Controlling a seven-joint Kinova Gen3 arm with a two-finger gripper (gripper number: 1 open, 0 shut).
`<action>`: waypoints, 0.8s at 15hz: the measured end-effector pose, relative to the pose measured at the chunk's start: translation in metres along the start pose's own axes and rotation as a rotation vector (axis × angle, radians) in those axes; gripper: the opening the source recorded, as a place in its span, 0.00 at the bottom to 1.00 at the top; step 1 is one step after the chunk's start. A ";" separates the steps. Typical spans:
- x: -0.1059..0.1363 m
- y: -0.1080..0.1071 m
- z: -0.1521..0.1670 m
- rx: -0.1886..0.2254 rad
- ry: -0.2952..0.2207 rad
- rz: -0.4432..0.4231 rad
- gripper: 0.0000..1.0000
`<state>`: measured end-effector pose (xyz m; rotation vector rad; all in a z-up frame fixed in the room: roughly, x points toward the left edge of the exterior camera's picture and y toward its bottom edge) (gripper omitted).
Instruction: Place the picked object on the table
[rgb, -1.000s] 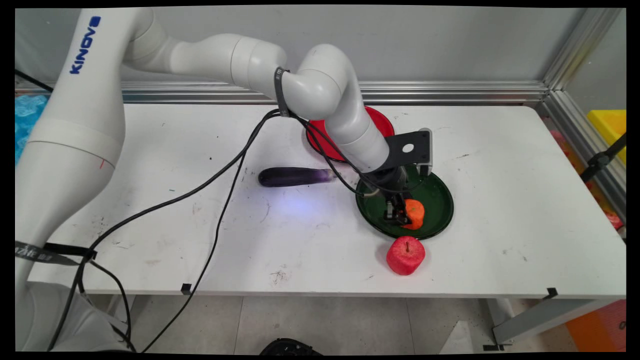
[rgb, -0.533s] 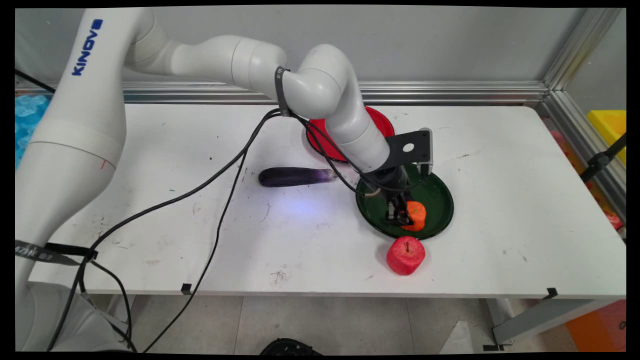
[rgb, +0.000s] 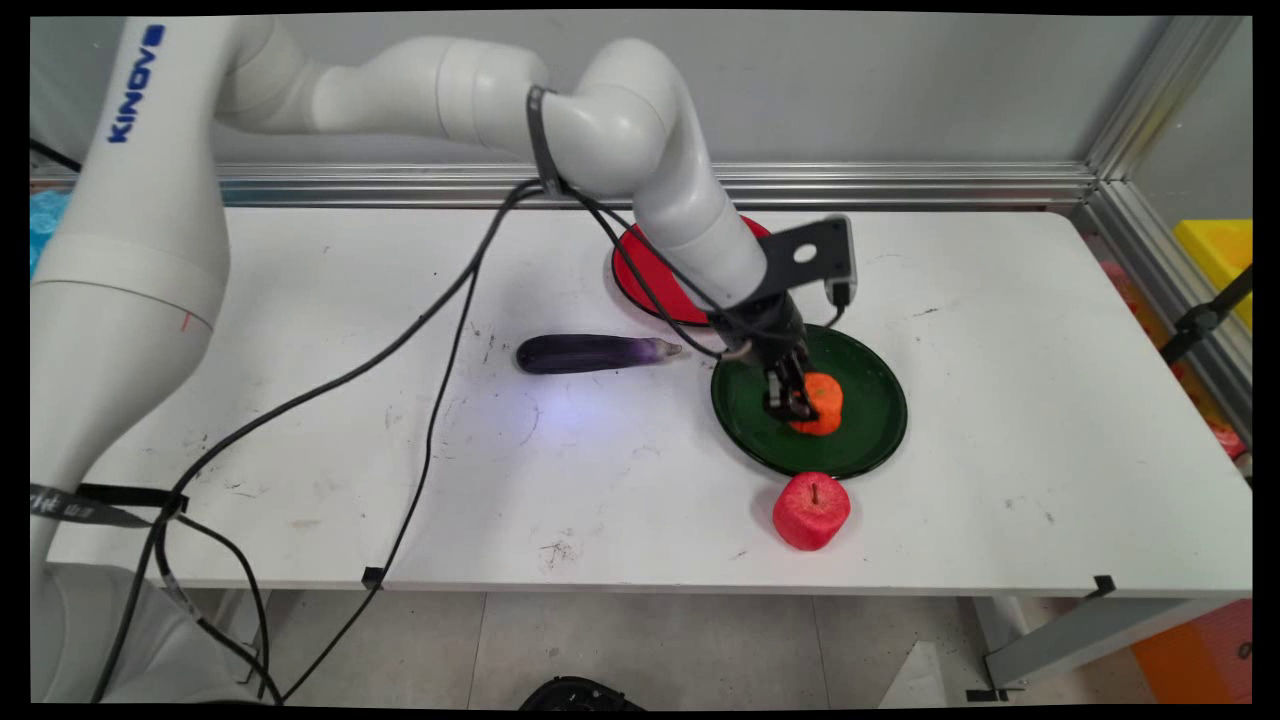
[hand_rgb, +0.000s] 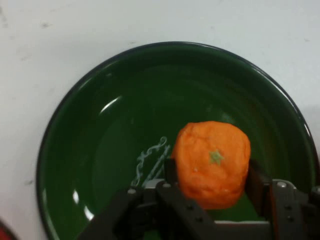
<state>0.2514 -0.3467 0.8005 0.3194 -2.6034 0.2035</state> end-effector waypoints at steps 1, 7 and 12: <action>-0.001 -0.001 -0.005 0.003 -0.003 -0.010 0.00; -0.020 0.001 -0.049 0.015 -0.047 -0.082 0.00; -0.056 0.005 -0.085 0.029 -0.099 -0.120 0.00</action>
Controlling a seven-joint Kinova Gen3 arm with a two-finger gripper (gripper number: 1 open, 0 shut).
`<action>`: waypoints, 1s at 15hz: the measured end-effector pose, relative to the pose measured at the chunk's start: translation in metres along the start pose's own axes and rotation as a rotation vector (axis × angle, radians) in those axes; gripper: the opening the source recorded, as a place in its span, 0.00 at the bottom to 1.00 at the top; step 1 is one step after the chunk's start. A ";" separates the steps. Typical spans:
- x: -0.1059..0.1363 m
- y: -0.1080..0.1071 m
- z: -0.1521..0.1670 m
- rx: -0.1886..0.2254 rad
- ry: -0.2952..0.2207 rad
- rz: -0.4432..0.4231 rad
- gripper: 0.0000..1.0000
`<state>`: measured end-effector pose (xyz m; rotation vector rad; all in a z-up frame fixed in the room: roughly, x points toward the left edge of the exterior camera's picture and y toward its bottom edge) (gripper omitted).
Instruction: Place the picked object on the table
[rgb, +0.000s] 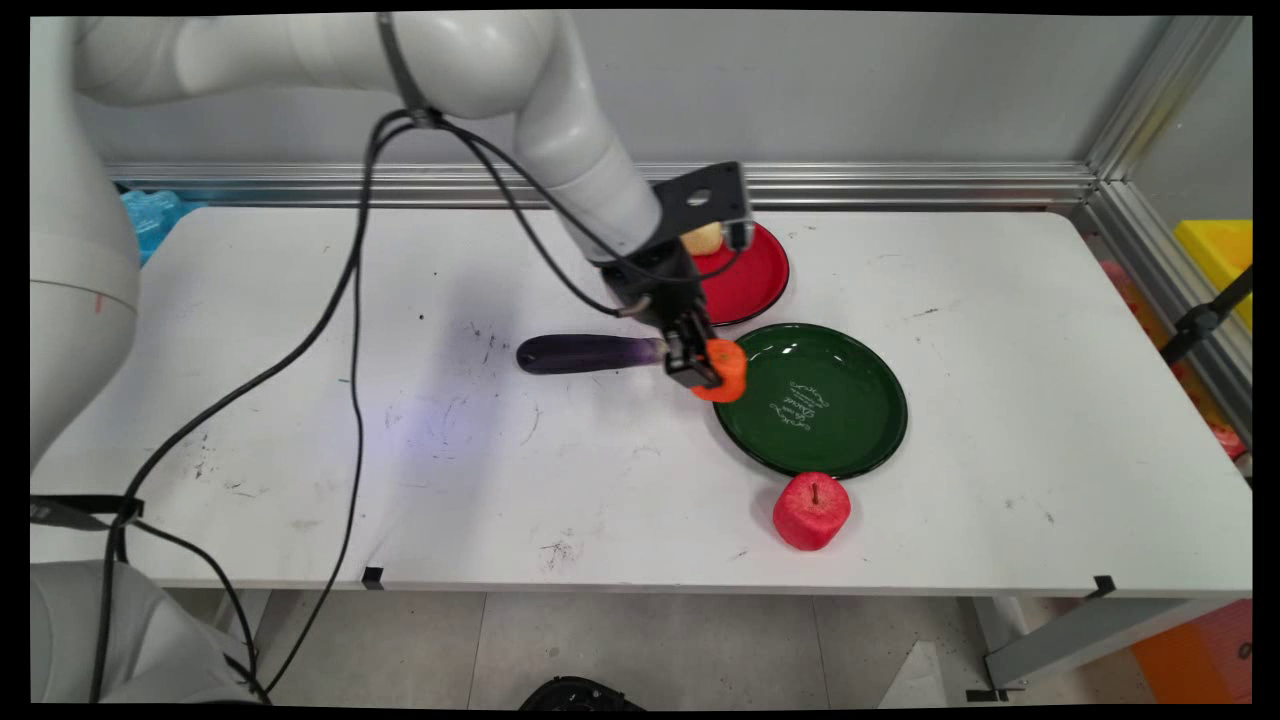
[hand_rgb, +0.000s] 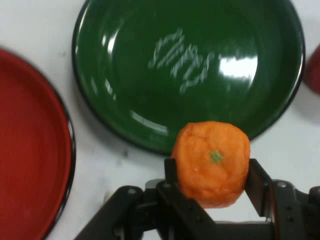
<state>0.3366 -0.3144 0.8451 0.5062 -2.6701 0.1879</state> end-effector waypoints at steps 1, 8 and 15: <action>-0.005 0.000 -0.003 0.001 -0.007 -0.004 0.00; -0.055 0.003 -0.020 0.015 -0.064 -0.040 0.00; -0.090 0.002 -0.012 0.048 -0.084 -0.090 0.00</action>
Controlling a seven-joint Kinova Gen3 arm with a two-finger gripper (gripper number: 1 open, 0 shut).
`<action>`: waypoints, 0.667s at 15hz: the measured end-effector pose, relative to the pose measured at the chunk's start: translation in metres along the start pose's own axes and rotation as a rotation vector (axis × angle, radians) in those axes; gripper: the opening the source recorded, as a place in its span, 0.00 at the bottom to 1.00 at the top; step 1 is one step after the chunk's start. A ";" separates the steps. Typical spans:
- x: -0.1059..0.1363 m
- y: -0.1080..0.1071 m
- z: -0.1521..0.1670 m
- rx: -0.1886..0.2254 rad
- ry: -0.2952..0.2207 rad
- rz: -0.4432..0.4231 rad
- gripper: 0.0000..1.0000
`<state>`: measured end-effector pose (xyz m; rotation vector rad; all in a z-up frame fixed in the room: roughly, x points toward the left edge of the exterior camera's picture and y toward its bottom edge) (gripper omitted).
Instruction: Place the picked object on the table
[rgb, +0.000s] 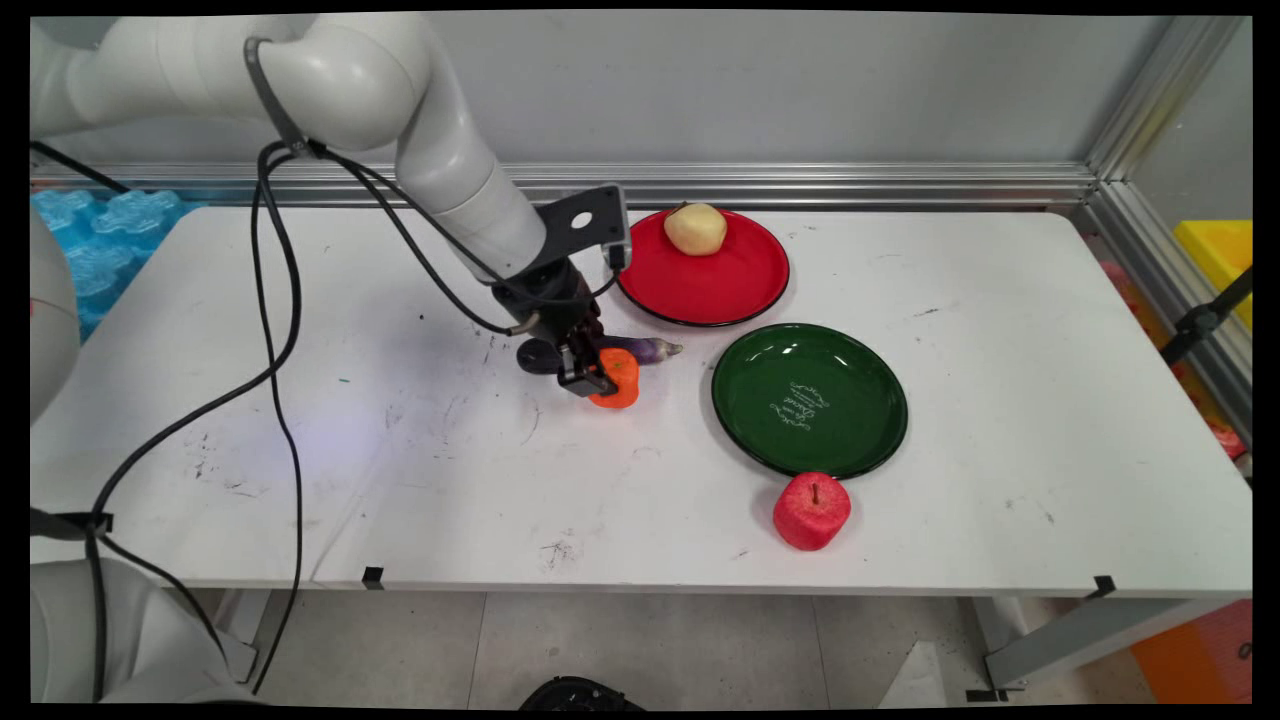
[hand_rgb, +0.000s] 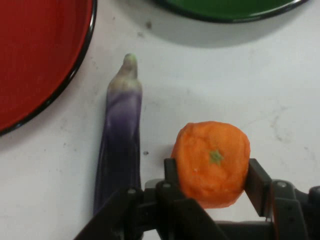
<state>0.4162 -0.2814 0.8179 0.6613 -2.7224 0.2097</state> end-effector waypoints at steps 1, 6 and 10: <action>-0.003 -0.001 0.003 0.005 0.000 -0.007 0.00; -0.013 -0.001 0.014 0.018 0.005 -0.029 0.00; -0.016 0.001 0.020 0.020 0.012 -0.039 0.00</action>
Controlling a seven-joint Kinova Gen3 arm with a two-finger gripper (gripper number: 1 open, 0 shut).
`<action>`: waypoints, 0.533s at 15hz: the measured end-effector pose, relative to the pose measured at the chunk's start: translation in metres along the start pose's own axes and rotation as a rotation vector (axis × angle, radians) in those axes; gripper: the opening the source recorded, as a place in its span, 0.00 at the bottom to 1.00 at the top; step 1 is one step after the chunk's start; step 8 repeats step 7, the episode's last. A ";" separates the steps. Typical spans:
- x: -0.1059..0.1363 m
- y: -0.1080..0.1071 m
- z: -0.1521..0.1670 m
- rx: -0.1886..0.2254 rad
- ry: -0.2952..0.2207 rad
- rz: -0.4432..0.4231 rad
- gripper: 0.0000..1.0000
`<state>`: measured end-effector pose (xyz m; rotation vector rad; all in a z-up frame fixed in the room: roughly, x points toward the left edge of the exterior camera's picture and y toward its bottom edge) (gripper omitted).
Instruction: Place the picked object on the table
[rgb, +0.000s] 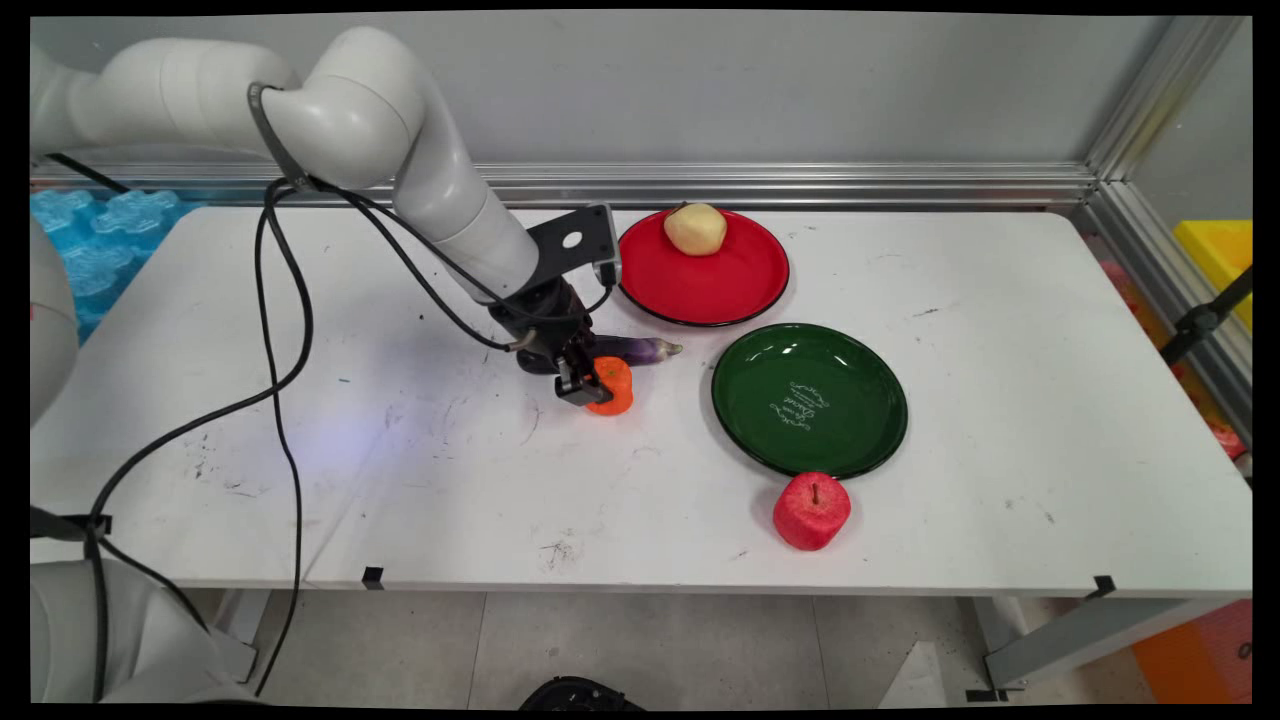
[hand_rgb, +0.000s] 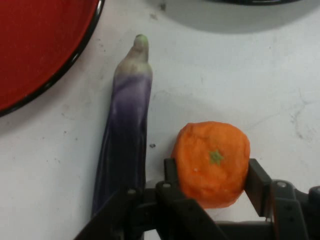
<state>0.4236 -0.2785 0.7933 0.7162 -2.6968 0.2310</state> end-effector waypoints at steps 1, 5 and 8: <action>-0.001 0.001 0.001 0.000 0.002 -0.002 0.00; -0.003 0.003 0.004 -0.003 0.005 -0.005 1.00; -0.003 0.004 0.004 -0.003 0.006 -0.007 1.00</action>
